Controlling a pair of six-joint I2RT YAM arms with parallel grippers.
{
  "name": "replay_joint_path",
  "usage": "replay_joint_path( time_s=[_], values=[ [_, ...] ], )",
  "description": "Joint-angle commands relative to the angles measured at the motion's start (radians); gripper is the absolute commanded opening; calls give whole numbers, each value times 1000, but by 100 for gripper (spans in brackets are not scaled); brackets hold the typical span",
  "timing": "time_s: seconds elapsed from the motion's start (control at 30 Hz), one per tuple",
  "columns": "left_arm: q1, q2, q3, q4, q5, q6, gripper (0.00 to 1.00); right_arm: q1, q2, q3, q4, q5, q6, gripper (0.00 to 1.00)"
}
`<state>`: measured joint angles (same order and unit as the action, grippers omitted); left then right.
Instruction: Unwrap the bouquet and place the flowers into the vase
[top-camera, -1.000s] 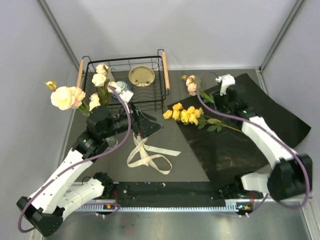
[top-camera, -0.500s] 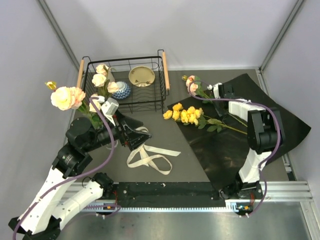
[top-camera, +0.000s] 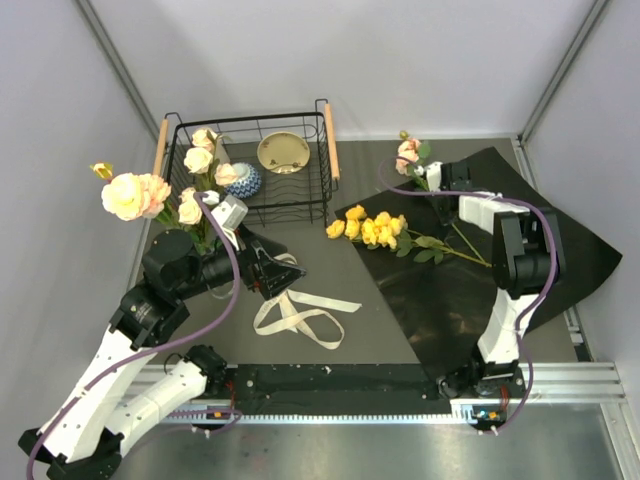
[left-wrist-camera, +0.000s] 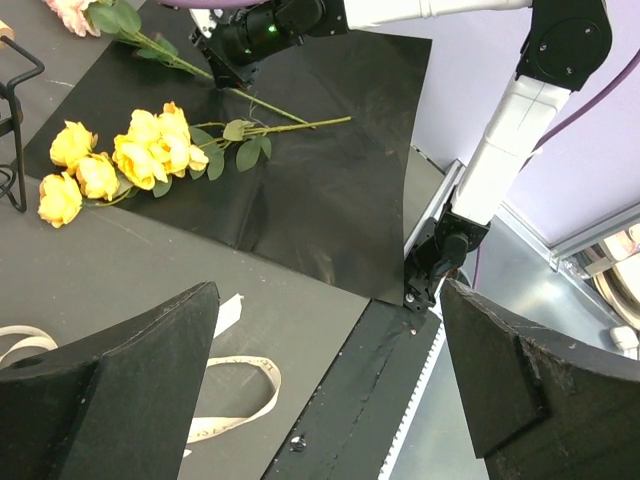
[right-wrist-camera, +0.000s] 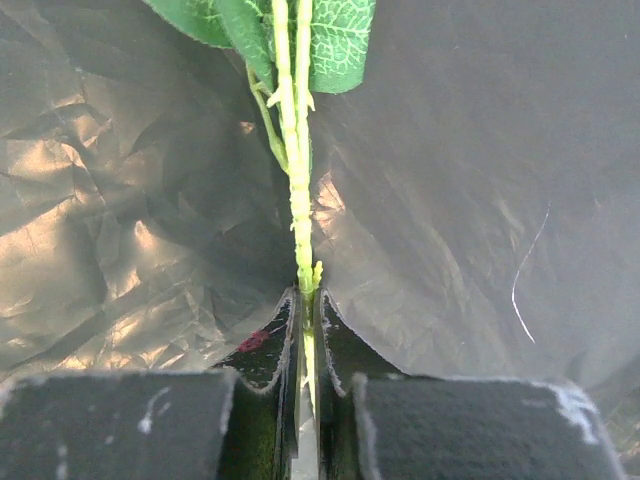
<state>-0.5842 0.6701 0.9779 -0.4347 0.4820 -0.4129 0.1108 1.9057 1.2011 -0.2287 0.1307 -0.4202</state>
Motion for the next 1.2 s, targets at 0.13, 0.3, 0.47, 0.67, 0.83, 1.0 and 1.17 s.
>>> replay_joint_path(
  time_s=[0.13,0.3,0.47,0.67,0.83,1.0,1.17],
  values=[
    [1,11,2,31,3,-4,98,-2,-176,35,-7,72,50,0],
    [0,16,-11,74,6,-33,98,41,-401,34,-24,182,52,0],
    [1,28,-21,122,4,-70,97,154,-589,34,-67,89,79,0],
    [0,34,-31,203,13,-130,98,224,-825,-43,9,-368,406,0],
    [1,13,-85,301,23,-219,96,242,-1034,-315,412,-759,821,0],
    [1,23,-163,554,55,-348,94,347,-1071,-408,514,-839,988,0],
    [-2,95,-125,613,89,-388,99,455,-1080,-431,520,-884,991,0]
  ],
)
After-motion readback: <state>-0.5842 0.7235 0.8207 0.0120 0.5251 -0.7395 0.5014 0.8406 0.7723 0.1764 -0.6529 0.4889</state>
